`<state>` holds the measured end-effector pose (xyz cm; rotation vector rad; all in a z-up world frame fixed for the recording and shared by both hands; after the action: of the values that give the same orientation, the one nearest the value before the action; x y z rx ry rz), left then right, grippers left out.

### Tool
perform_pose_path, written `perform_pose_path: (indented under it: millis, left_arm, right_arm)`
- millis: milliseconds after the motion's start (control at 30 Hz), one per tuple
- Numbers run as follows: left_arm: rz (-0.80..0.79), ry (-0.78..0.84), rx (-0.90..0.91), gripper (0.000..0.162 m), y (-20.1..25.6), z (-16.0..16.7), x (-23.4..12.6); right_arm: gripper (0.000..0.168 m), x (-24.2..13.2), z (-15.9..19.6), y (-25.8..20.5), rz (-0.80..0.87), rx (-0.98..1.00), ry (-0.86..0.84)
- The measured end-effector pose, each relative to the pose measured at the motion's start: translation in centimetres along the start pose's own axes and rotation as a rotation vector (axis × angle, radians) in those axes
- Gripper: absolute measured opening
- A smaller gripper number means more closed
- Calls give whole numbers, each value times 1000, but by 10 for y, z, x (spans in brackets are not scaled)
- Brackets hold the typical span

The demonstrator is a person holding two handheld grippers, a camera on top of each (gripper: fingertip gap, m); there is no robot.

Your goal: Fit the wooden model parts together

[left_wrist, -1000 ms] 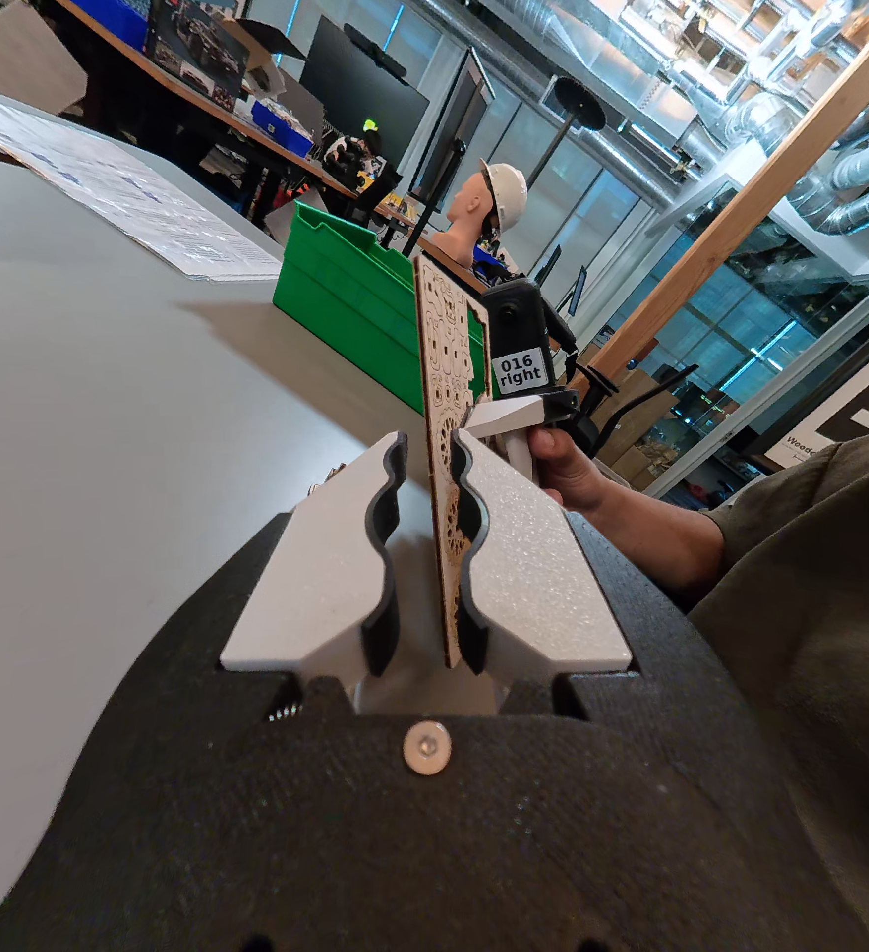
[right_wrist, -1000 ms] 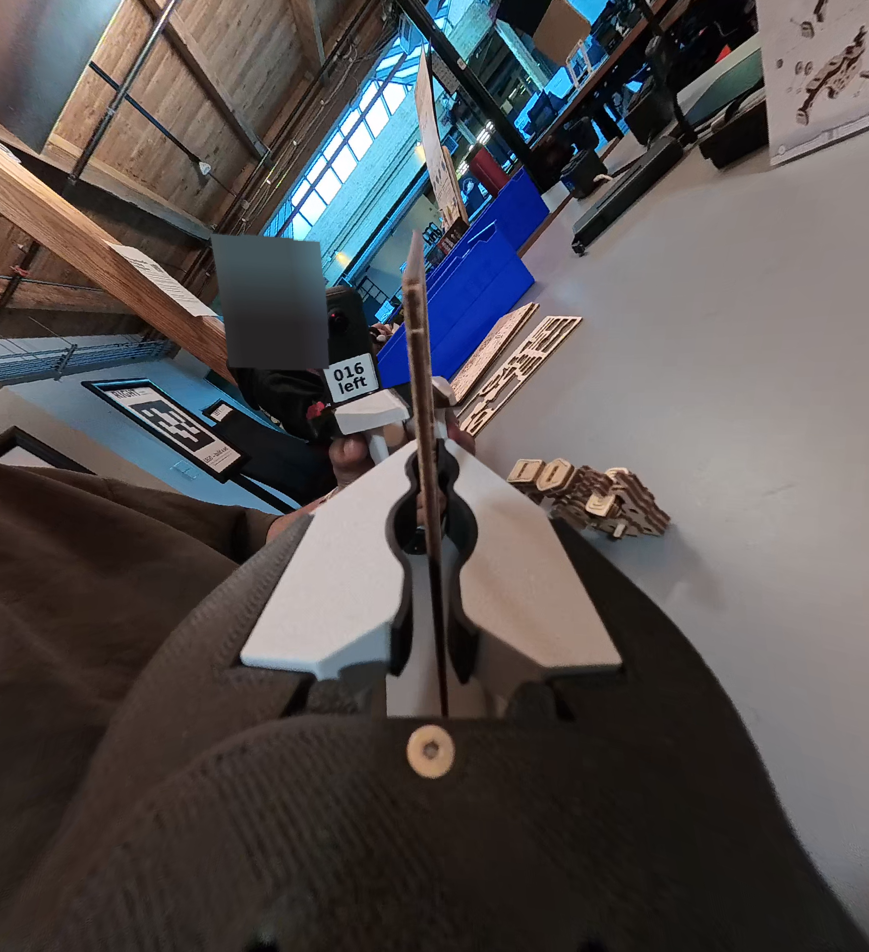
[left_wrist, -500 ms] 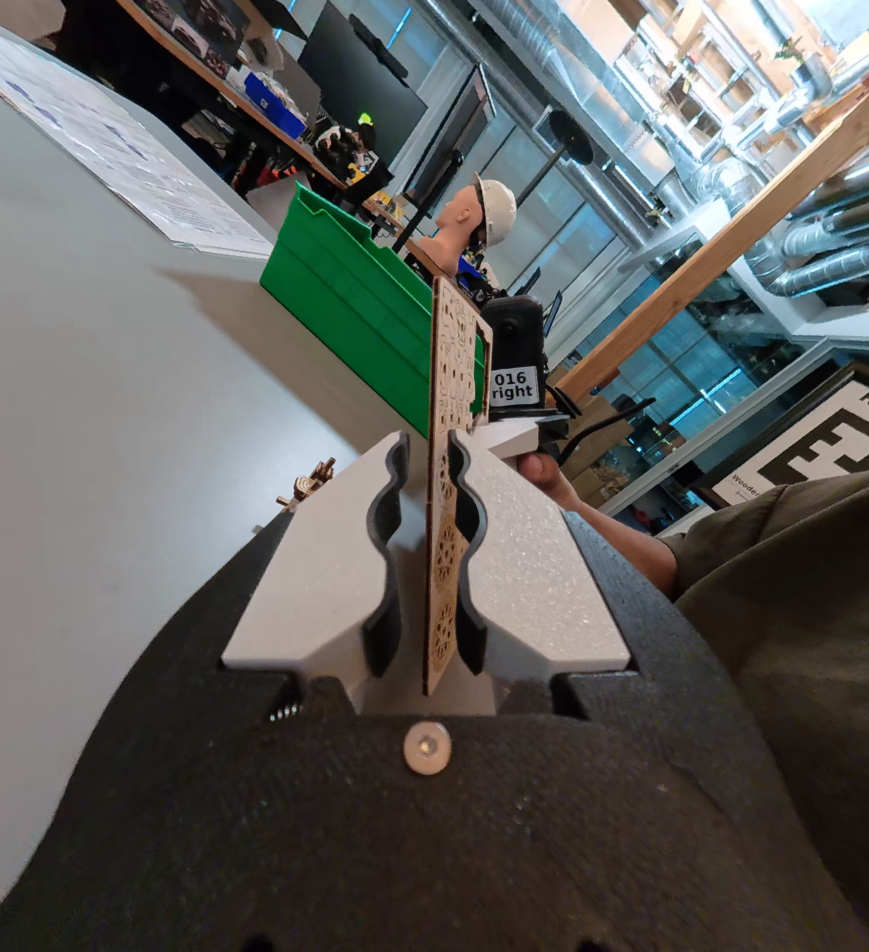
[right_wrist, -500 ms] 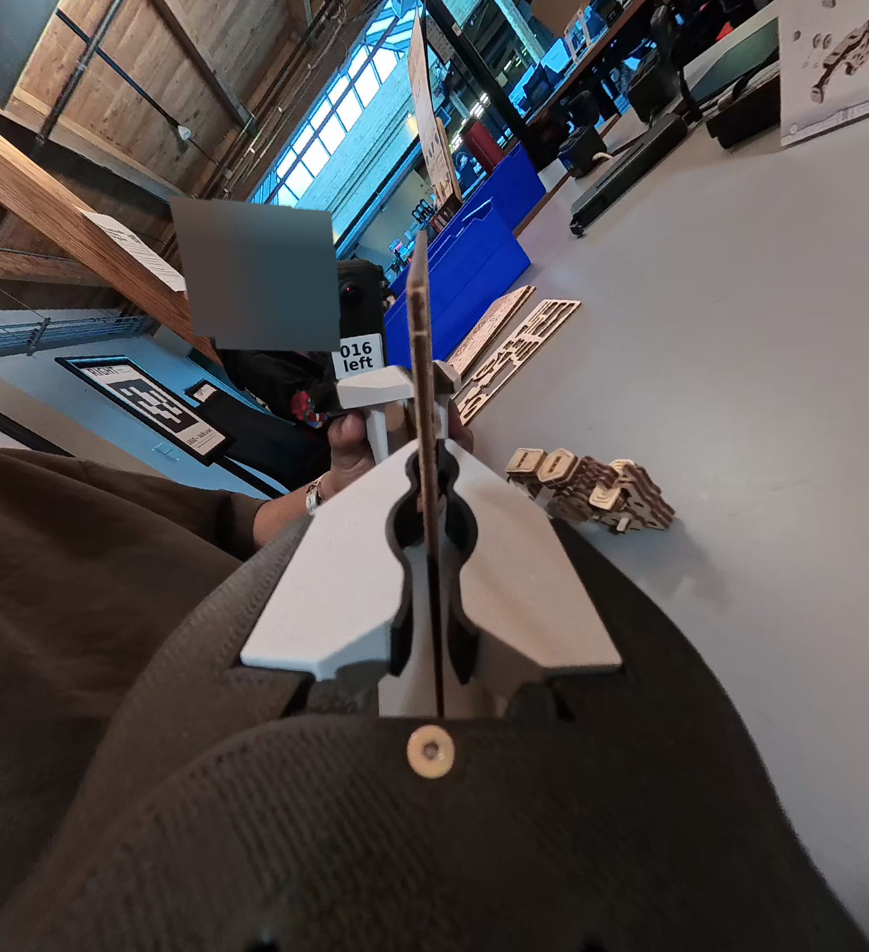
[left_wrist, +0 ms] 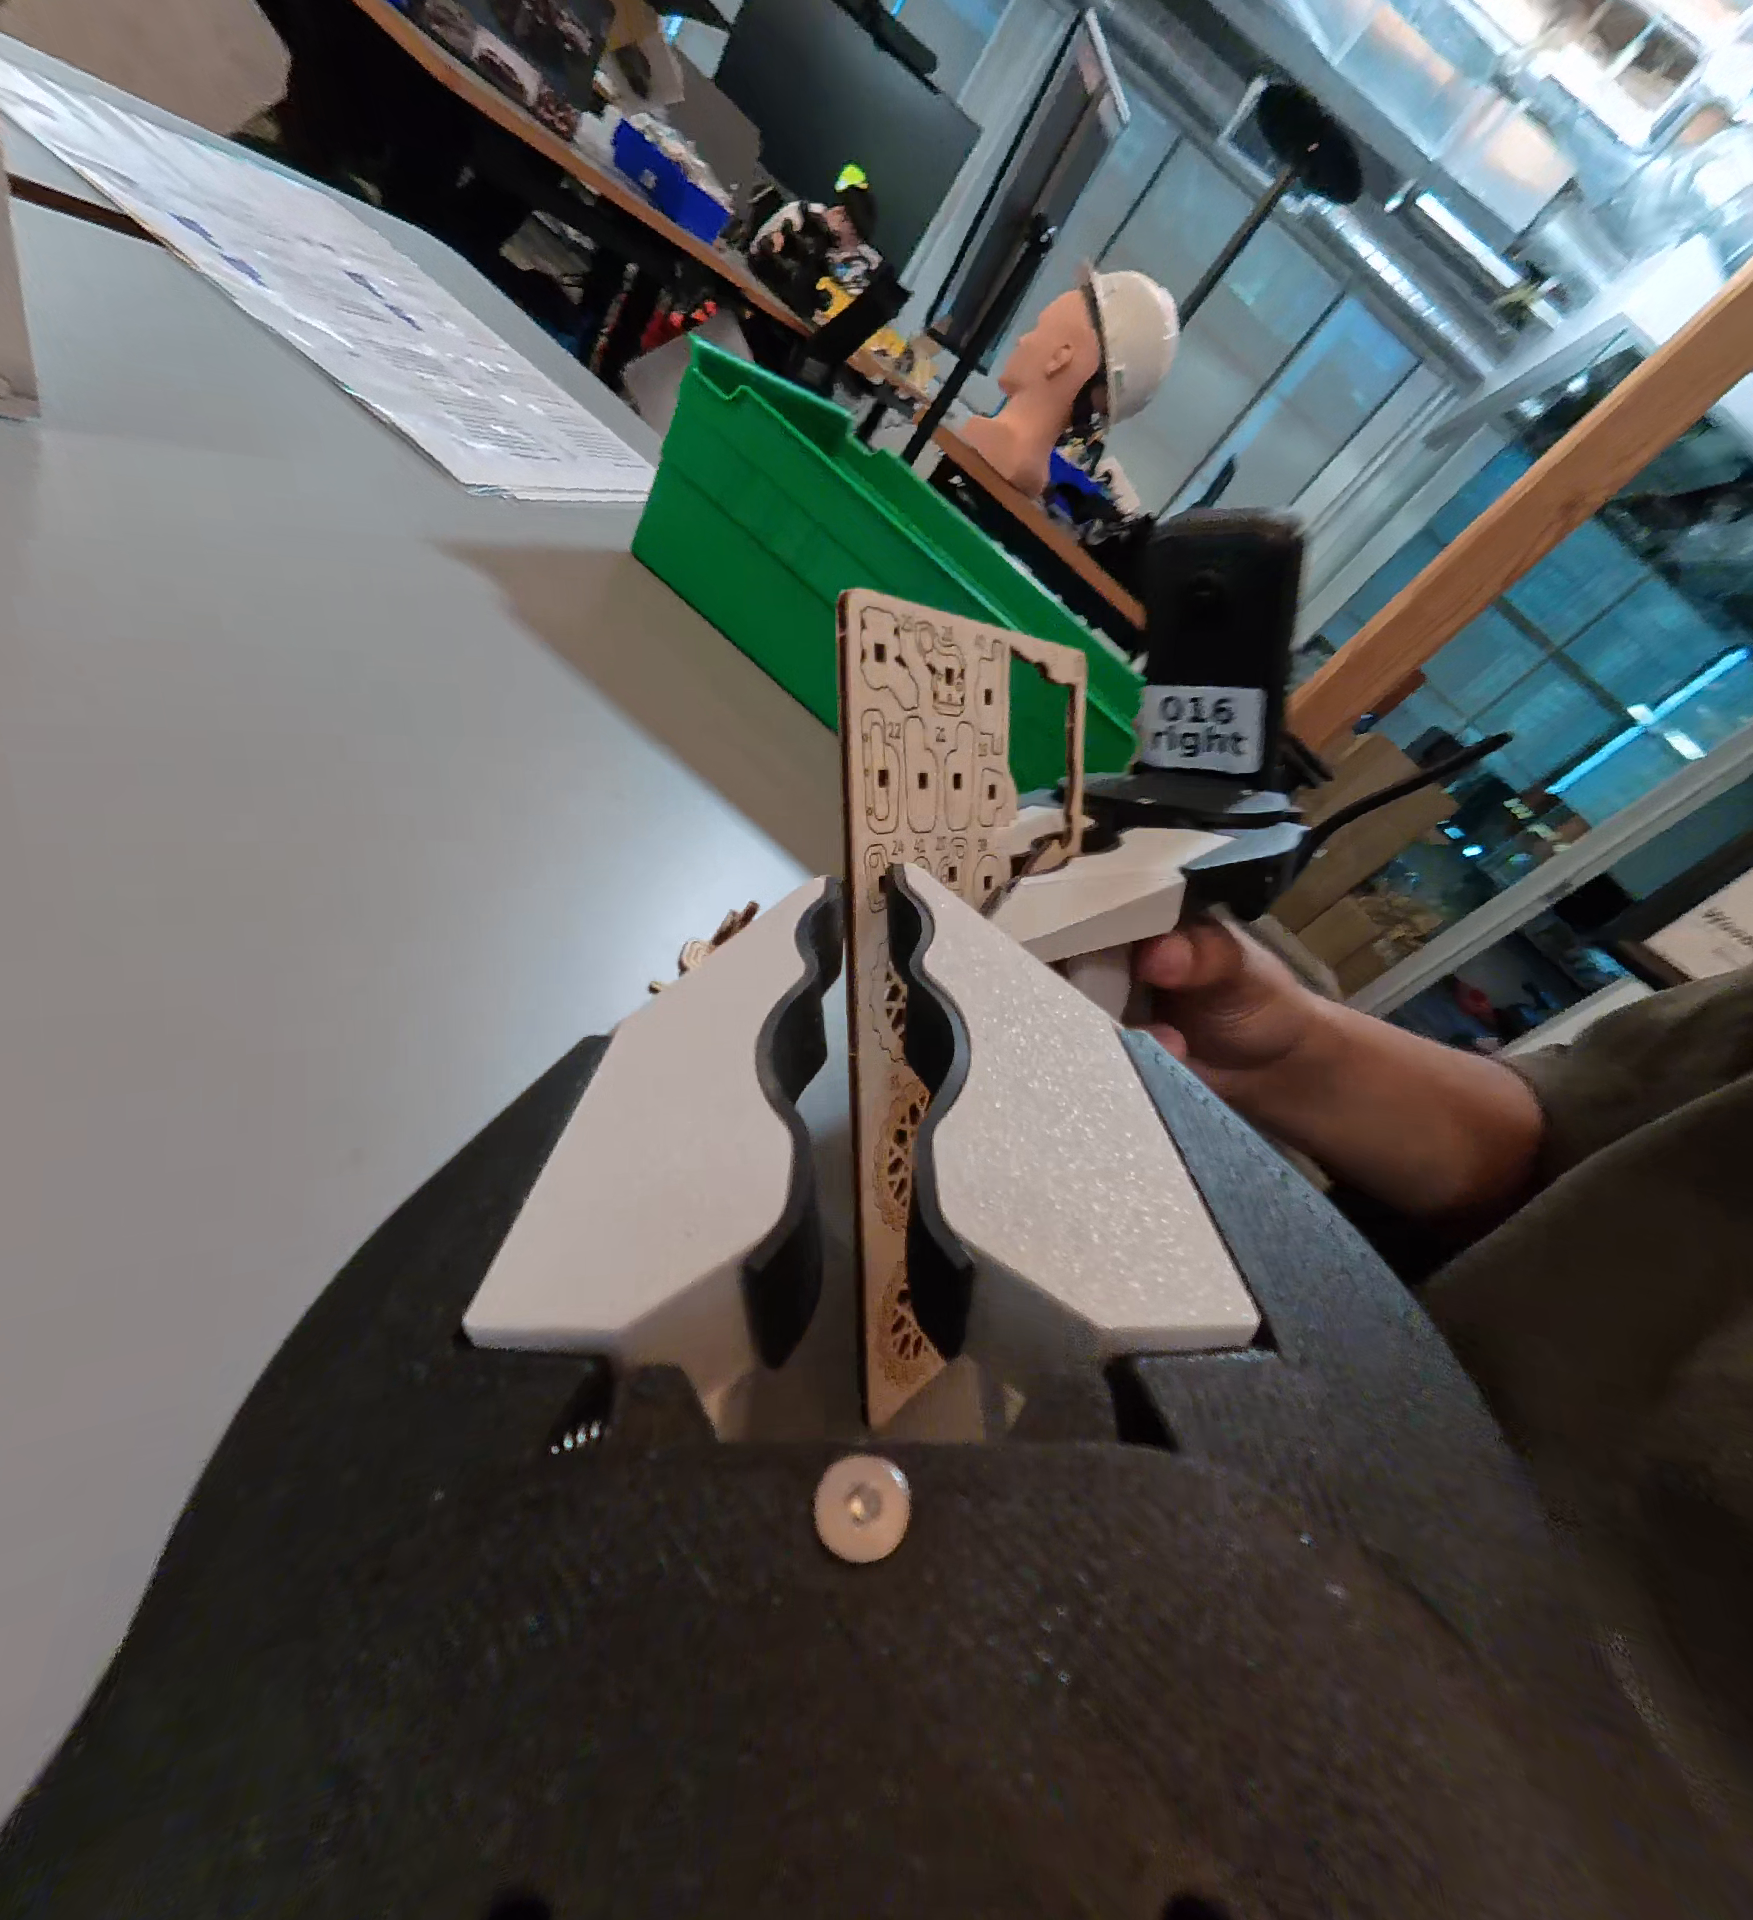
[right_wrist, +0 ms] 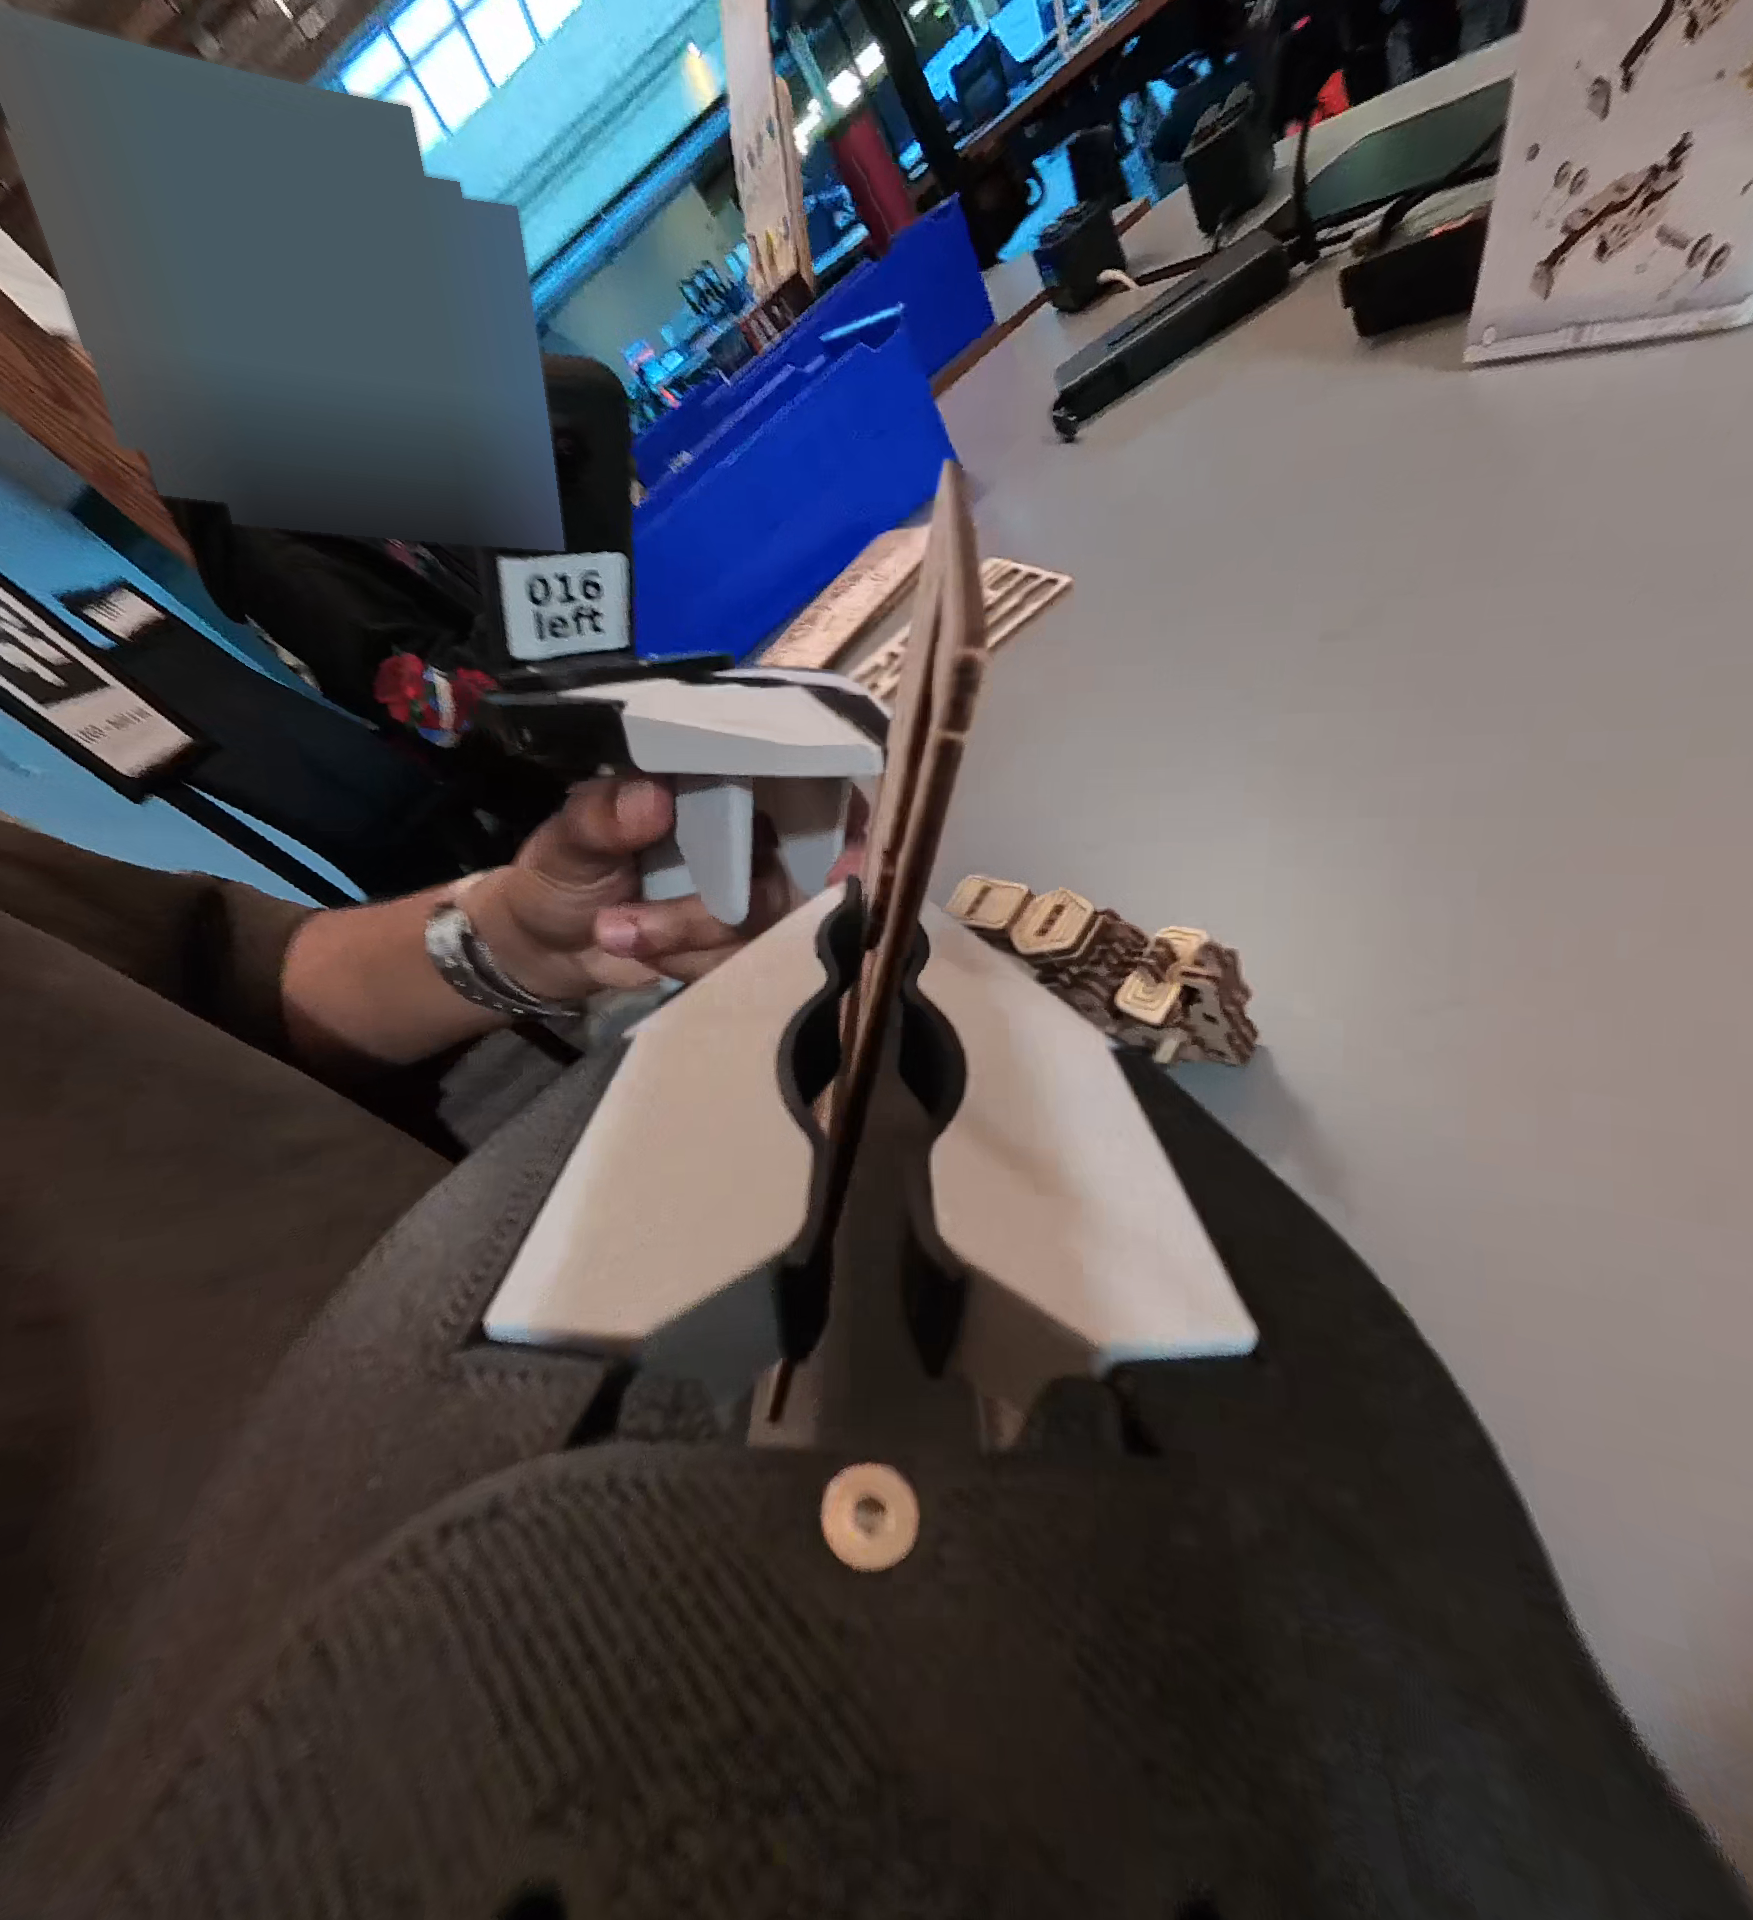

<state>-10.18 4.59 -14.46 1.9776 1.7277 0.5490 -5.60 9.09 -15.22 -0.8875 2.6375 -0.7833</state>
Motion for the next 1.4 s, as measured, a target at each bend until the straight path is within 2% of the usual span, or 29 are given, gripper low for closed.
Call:
perform_pose_path:
  millis: [133,267,300,400,667,767,1033,1233,1400]
  left_arm:
    - [-71,-6,64,8,-1,0,1]
    - [-105,-1,57,8,0,-1,2]
    - [-148,-7,64,3,-4,-1,2]
    - [-150,11,136,3,0,-5,1]
    - [-67,18,102,5,8,-3,0]
    - [-55,47,95,19,5,-7,-4]
    - [-231,144,97,21,-41,-35,-32]
    - [-311,126,154,19,-50,-34,-35]
    - [-365,139,203,17,-56,-40,-42]
  right_arm:
    - [3,1,0,0,70,-157,-20]
    - [3,0,-1,1,63,-129,-12]
    - [3,1,0,0,58,-132,-18]
    - [2,1,-4,-3,72,-173,3]
    - [2,-4,-7,-1,-11,-28,28]
    - [2,-8,-13,0,-52,26,59]
    - [1,-50,-55,33,-26,212,323]
    - [2,-67,-65,45,58,98,309]
    - [1,-63,-57,46,133,-3,225]
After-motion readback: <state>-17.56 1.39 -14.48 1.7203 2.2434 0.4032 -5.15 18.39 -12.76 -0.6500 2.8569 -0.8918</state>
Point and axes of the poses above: each gripper's, where its closed fingertips meet, x out along the fingers, z out of its underside, y = z × x across the jaws, the point moved 3 cm from there along -x, back along the fingers, and after that the axes turned 6 degrees about y, right-handed, at the moved point
